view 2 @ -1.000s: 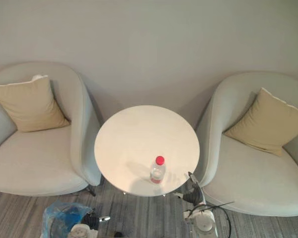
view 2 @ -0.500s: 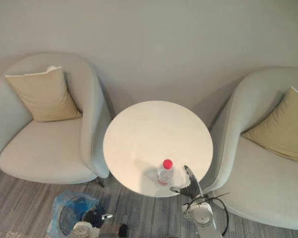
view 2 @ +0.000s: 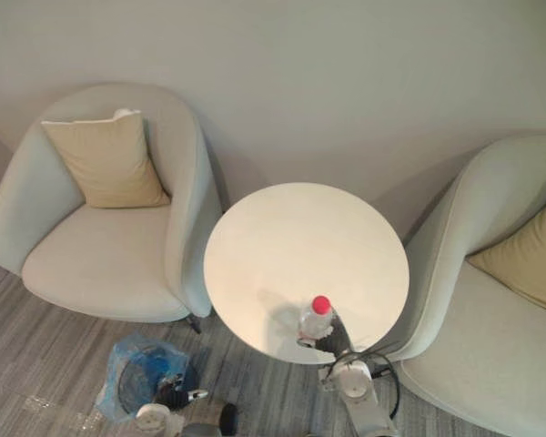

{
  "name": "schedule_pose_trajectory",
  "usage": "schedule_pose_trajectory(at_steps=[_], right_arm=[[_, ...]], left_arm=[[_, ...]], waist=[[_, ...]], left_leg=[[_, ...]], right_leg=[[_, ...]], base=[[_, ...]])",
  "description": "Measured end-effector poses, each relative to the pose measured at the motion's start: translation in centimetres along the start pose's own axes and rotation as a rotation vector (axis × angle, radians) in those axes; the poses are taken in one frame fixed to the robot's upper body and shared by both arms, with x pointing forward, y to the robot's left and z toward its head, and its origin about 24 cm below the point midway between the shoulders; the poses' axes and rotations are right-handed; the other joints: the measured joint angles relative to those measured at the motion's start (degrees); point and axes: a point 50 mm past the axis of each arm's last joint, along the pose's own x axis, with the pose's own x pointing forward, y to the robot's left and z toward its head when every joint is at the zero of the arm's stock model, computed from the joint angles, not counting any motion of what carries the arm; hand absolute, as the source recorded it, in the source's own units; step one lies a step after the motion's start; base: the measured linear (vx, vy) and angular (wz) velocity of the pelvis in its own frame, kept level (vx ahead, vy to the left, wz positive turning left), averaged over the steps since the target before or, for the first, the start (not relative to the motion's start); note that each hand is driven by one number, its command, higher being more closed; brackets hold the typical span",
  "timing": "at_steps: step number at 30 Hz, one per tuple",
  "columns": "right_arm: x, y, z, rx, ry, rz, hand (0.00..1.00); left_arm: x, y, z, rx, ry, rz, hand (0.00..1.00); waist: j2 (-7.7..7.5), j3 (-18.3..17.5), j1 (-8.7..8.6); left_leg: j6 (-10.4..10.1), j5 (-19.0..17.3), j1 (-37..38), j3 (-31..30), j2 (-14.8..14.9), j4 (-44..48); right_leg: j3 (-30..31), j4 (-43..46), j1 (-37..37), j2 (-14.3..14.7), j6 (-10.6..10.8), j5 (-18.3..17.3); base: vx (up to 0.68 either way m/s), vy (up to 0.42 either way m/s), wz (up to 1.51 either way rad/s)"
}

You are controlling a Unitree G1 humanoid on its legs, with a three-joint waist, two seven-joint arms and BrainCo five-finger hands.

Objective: Gather rubbish on tea table into small bin, then transfer packed bag to large trash can.

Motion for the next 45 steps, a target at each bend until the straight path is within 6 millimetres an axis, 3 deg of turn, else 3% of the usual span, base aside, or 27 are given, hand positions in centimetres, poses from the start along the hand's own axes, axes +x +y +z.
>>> schedule_pose_trajectory(at_steps=[1, 2, 10, 23, 36, 40, 45], right_arm=[[0.0, 0.1, 0.0, -0.001, -0.001, 0.004, 0.00], [0.1, 0.2, 0.1, -0.002, -0.004, 0.006, 1.00], [1.1, 1.5, 1.2, 0.005, -0.019, 0.025, 1.00], [1.1, 0.4, 2.1, 0.063, -0.055, -0.039, 1.00], [-1.8, -1.3, 2.2, 0.092, -0.111, -0.104, 1.00], [-2.5, -1.5, 2.2, 0.049, -0.122, -0.112, 1.00], [-2.9, -1.4, 1.8, -0.027, -0.114, -0.108, 1.00]], left_arm=[[0.0, 0.0, 0.0, 0.004, -0.001, -0.002, 0.00], [0.0, 0.0, 0.1, 0.003, -0.002, -0.001, 0.00], [0.0, -0.1, 0.3, 0.003, -0.010, -0.001, 0.00], [0.0, -0.1, 0.3, 0.002, -0.012, -0.001, 0.00], [0.0, -0.1, 0.1, 0.036, -0.003, -0.004, 0.00], [0.0, 0.0, -0.2, 0.044, 0.004, -0.002, 0.00], [-0.1, -0.2, -0.2, 0.064, 0.003, -0.012, 0.00]], waist=[[0.00, -0.01, 0.02], [0.00, -0.01, 0.11], [-0.05, 0.03, 0.99], [0.14, 0.38, 0.79], [0.31, 0.47, -0.47], [0.29, 0.42, -1.79], [0.42, 0.20, -2.03]], left_leg=[[0.03, 0.45, 0.08, -0.28, 0.00, -0.64], [0.02, 0.76, 0.08, -0.44, 0.00, -1.00], [-0.09, 1.32, 0.17, -0.78, -0.01, -1.61], [-0.05, 1.90, 0.15, -1.32, -0.05, -2.48], [-0.29, 1.33, 2.06, 3.04, 0.74, -2.46], [-0.31, 1.31, 2.23, 3.48, 0.89, -2.39], [-0.34, 1.28, 2.50, 4.50, 1.02, -2.28]], right_leg=[[-0.33, 0.00, 0.00, 0.00, 0.02, -0.02], [-0.41, 0.00, -0.09, 0.00, 0.04, -0.03], [-0.50, 0.05, -0.15, 0.00, 0.04, -0.02], [-0.35, 0.06, -0.27, 0.00, 0.06, -0.01], [4.99, 1.07, -1.35, 0.14, 0.20, 0.00], [5.59, 1.08, -1.46, 0.23, 0.45, 0.16], [6.58, 1.07, -1.65, 0.29, 0.76, 0.43]], base=[[-0.02, -0.022, 0.20], [-0.03, -0.019, 0.12], [-0.01, -0.007, 0.02], [0.00, -0.006, 0.03], [-0.03, -0.004, -0.18], [-0.04, -0.010, -0.08], [-0.03, -0.009, -0.10]])
